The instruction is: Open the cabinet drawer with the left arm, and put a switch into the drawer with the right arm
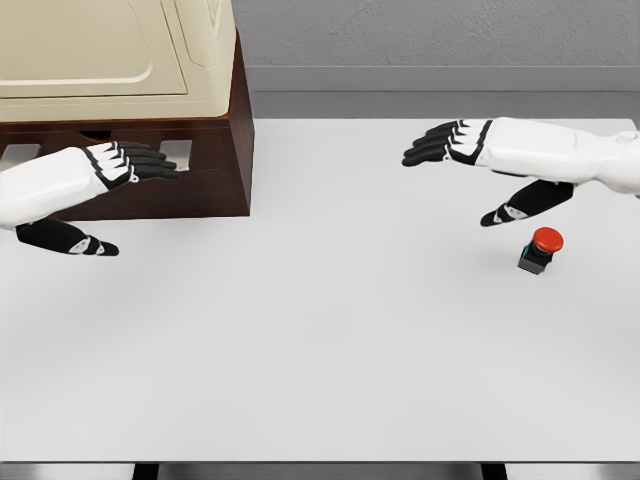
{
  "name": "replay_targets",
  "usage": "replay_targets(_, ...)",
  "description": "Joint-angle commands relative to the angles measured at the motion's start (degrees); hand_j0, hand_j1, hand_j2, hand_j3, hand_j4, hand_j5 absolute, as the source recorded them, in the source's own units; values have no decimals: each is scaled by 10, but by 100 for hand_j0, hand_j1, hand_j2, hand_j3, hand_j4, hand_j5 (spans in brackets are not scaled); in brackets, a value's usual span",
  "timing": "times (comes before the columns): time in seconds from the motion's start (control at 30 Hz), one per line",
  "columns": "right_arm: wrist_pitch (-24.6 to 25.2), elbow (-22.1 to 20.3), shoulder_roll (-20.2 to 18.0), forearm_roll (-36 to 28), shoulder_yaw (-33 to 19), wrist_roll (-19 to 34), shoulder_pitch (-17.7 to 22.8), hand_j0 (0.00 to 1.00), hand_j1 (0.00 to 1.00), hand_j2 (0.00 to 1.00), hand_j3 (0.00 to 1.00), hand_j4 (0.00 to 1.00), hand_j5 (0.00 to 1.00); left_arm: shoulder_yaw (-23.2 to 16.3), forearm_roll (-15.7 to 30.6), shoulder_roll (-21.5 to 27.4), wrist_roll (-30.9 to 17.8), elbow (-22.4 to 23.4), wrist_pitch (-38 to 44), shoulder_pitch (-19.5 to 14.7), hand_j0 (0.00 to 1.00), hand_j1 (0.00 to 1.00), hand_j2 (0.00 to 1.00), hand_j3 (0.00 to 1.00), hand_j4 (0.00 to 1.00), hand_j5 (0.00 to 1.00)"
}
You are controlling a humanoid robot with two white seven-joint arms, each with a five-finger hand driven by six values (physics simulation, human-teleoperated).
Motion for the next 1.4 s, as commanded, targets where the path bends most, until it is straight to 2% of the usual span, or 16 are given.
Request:
replay_targets(0.0, 2, 0, -1, -4, -1, 0, 1, 100, 100, 100, 100, 100, 100, -2, 3, 2, 0, 1, 0, 0, 100, 100, 100, 100, 100, 100)
replay_targets(0.07, 2, 4, -3, -3, -9, 0, 2, 100, 100, 100, 100, 100, 100, -3, 3, 2, 0, 1, 0, 0, 100, 100, 100, 100, 100, 100)
replay_targets(0.13, 2, 4, -4, -3, -47, 0, 9, 100, 100, 100, 100, 100, 100, -4, 8, 2, 0, 6, 0, 0, 100, 100, 100, 100, 100, 100)
replay_targets(0.17, 2, 4, -21, -4, -55, 0, 12, 100, 100, 100, 100, 100, 100, -4, 9, 2, 0, 6, 0, 0, 100, 100, 100, 100, 100, 100)
replay_targets(0.23, 2, 5, -27, -4, -63, 0, 39, 100, 100, 100, 100, 100, 100, -4, 18, 4, -24, 8, 0, 0, 100, 100, 100, 100, 100, 100)
replay_targets(0.3, 2, 7, -38, -4, -66, 0, 47, 100, 100, 100, 100, 100, 100, -4, 32, 5, -53, 15, 0, 0, 100, 100, 100, 100, 100, 100)
replay_targets(0.4, 2, 14, -72, -4, -69, 0, 61, 100, 100, 100, 100, 100, 100, -3, 32, 4, -54, 27, 0, -1, 100, 100, 100, 100, 100, 100)
replay_targets(0.5, 2, 40, -70, -4, -89, 0, 76, 100, 100, 100, 100, 100, 100, -2, 32, 4, -53, 51, 0, -2, 100, 100, 100, 100, 100, 100)
replay_targets(0.57, 2, 39, -70, -4, -89, 0, 77, 100, 100, 100, 100, 100, 100, 2, 32, 2, -53, 65, 0, -3, 100, 100, 100, 100, 100, 100)
replay_targets(0.6, 2, 39, -71, -4, -88, 0, 97, 100, 100, 100, 100, 100, 100, 2, 34, 2, -53, 74, 0, -4, 100, 100, 100, 100, 100, 100)
replay_targets(0.7, 2, 39, -108, -1, -87, 0, 105, 100, 100, 100, 100, 100, 100, 2, 47, 0, -53, 96, 0, -3, 100, 100, 100, 100, 100, 100)
replay_targets(0.87, 2, 38, -133, 27, -84, 0, 122, 100, 100, 100, 100, 100, 100, 2, 51, -3, -50, 106, 0, -3, 100, 100, 100, 100, 100, 100)
replay_targets(0.97, 2, 41, -114, 82, -85, 0, 137, 100, 100, 100, 100, 100, 100, 1, 51, -6, -49, 114, 0, -3, 100, 100, 100, 100, 100, 100)
replay_targets(1.13, 2, 56, -110, 110, -85, 0, 137, 100, 100, 100, 100, 100, 100, -3, 66, -9, -48, 123, 0, -3, 100, 100, 100, 100, 100, 100)
replay_targets(1.2, 2, 89, -70, 127, -87, 0, 135, 100, 100, 100, 100, 100, 100, -4, 75, -10, -48, 125, 0, -2, 100, 100, 100, 100, 100, 100)
replay_targets(1.37, 2, 92, -67, 171, -65, 0, 137, 100, 100, 100, 100, 100, 100, -5, 77, -22, -49, 147, 0, 1, 100, 100, 100, 100, 100, 100)
